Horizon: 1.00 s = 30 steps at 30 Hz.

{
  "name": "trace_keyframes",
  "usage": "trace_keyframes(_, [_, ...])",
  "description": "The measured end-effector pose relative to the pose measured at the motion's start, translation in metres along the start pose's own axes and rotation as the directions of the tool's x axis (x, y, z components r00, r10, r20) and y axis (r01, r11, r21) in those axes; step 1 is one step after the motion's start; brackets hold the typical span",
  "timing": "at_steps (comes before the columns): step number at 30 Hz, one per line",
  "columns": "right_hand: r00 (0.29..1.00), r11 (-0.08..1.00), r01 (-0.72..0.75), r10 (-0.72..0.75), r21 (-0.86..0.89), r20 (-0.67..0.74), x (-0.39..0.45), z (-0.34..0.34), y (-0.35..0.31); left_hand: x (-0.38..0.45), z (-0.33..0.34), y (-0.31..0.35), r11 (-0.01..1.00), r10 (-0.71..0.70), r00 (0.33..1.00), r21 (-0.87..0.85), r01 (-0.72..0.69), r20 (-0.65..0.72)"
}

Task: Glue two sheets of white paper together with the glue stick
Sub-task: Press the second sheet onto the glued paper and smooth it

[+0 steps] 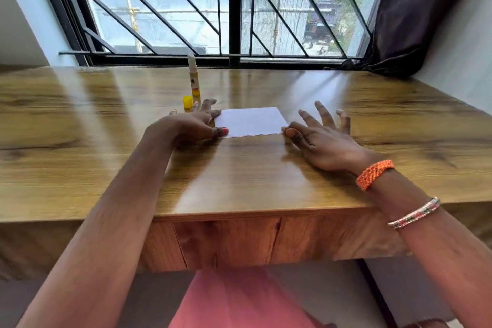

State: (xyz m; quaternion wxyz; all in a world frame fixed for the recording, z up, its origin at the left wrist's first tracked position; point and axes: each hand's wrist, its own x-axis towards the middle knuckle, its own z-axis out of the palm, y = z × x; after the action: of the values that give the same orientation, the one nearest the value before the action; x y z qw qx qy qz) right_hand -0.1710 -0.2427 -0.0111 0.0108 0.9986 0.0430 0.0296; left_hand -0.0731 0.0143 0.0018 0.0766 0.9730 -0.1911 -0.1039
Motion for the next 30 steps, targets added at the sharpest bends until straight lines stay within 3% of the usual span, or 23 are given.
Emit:
trace_keyframes(5, [0.998, 0.998, -0.052, 0.051, -0.021, -0.032, 0.002, 0.0, -0.001, -0.003, 0.0, -0.001, 1.0, 0.011, 1.0, -0.006, -0.011, 0.003])
trace_keyframes(13, [0.967, 0.954, 0.234, -0.248, 0.188, 0.054, 0.025, -0.001, -0.059, 0.002, 0.006, -0.008, 0.999, 0.0, 1.0, -0.043, 0.0, 0.017])
trace_keyframes(21, [0.937, 0.876, 0.239, -0.321, 0.419, 0.136, 0.045, -0.014, -0.062, 0.001, 0.01, -0.017, 0.999, -0.018, 1.0, -0.027, 0.018, 0.021])
trace_keyframes(30, [0.903, 0.903, 0.341, -0.392, 0.261, 0.175, 0.079, -0.004, -0.071, 0.005, 0.008, -0.018, 0.998, -0.032, 0.997, -0.052, 0.036, 0.072])
